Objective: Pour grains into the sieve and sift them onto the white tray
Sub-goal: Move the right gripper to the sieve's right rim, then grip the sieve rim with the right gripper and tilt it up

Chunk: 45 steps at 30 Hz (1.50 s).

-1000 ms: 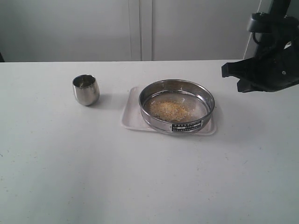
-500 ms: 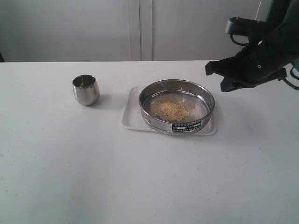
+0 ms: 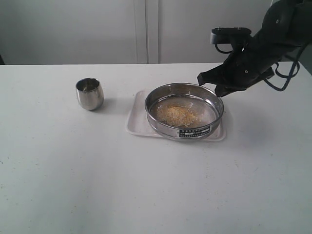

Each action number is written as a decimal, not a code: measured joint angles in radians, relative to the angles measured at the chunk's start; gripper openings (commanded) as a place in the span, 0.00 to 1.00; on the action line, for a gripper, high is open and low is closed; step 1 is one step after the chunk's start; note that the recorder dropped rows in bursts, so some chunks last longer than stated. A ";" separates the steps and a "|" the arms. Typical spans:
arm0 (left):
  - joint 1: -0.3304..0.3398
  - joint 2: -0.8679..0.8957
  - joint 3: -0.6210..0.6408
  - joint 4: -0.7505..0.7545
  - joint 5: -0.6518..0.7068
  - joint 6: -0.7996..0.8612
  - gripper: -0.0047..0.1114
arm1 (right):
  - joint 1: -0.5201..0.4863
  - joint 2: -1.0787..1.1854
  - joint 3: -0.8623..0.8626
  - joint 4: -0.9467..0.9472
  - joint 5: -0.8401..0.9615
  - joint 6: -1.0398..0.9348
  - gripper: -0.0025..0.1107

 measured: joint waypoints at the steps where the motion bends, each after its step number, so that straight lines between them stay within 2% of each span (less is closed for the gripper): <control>1: 0.000 0.000 0.000 0.000 0.000 0.000 0.04 | 0.000 0.005 -0.004 -0.020 -0.007 0.017 0.02; 4: 0.000 0.000 0.000 0.000 0.000 0.000 0.04 | 0.000 0.026 -0.011 -0.089 -0.021 0.085 0.06; 10: 0.000 0.000 0.000 0.000 0.000 0.000 0.04 | 0.000 0.076 -0.025 -0.132 -0.060 0.200 0.23; 13: 0.000 0.000 0.000 0.000 0.000 0.000 0.04 | 0.000 0.098 -0.027 -0.135 -0.083 0.231 0.26; 33: 0.000 0.000 0.000 0.000 0.000 0.000 0.04 | 0.000 0.244 -0.027 -0.122 -0.171 0.291 0.25; 38: 0.000 0.000 0.000 0.000 0.000 0.000 0.04 | 0.000 0.244 -0.029 -0.107 -0.179 0.293 0.17; 45: 0.000 0.000 0.000 0.000 0.000 0.000 0.04 | 0.000 0.244 -0.029 -0.089 -0.181 0.293 0.16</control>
